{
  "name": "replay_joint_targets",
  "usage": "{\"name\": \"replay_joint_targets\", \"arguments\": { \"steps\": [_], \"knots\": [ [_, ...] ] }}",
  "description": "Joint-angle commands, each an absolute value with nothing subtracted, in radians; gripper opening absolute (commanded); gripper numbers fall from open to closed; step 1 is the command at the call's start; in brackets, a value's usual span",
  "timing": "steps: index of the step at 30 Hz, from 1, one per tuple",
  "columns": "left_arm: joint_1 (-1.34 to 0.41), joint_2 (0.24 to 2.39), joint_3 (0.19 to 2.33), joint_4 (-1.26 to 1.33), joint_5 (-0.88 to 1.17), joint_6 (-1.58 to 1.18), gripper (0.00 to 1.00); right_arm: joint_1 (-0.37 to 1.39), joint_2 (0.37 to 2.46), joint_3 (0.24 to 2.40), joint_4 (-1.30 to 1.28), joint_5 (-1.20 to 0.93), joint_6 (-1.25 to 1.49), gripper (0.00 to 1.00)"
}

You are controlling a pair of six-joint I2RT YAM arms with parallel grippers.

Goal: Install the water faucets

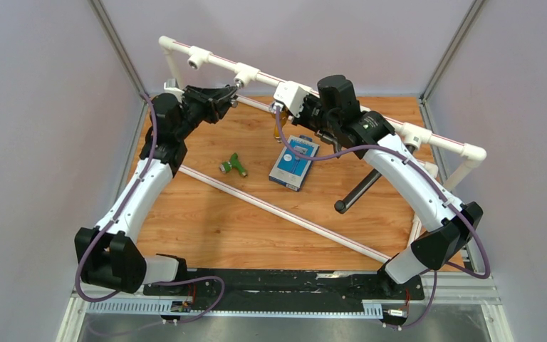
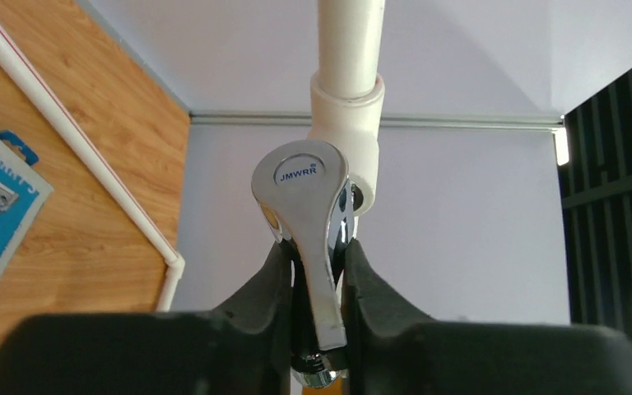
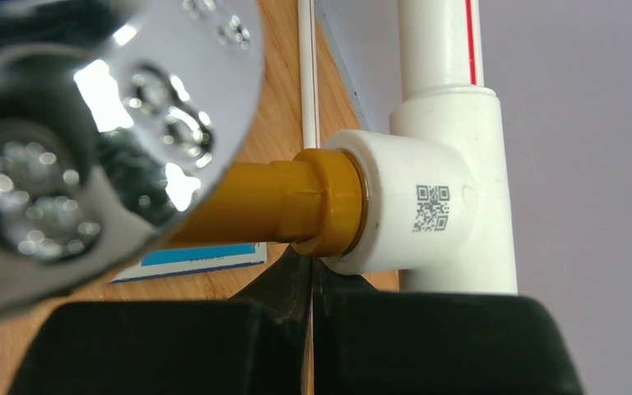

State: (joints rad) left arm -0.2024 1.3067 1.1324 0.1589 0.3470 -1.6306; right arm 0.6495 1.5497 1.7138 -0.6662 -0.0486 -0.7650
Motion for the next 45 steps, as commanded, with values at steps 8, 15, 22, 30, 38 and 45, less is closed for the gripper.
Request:
{"name": "replay_joint_targets", "arguments": {
  "steps": [8,15,22,30,38,45],
  "knots": [
    [-0.302,1.275,1.343,-0.068,0.165,-0.938,0.0,0.686,1.577,1.667,-0.79,-0.095,-0.756,0.0],
    [-0.546,1.275,1.358,-0.144,-0.158,-0.05,0.0,0.686,1.577,1.671,-0.787,-0.1,-0.758,0.0],
    [-0.738,1.282,1.247,-0.144,-0.34,0.827,0.05,0.684,1.575,1.667,-0.785,-0.098,-0.759,0.0],
    [-0.741,1.198,1.339,-0.228,-0.247,0.704,0.42,0.684,1.578,1.667,-0.785,-0.098,-0.759,0.0],
    [-0.635,1.057,1.345,-0.227,-0.058,0.26,0.69,0.684,1.58,1.664,-0.784,-0.1,-0.759,0.0],
    [-0.362,0.942,1.227,-0.06,0.141,-0.381,0.7,0.684,1.585,1.667,-0.784,-0.095,-0.759,0.0]
  ]
}}
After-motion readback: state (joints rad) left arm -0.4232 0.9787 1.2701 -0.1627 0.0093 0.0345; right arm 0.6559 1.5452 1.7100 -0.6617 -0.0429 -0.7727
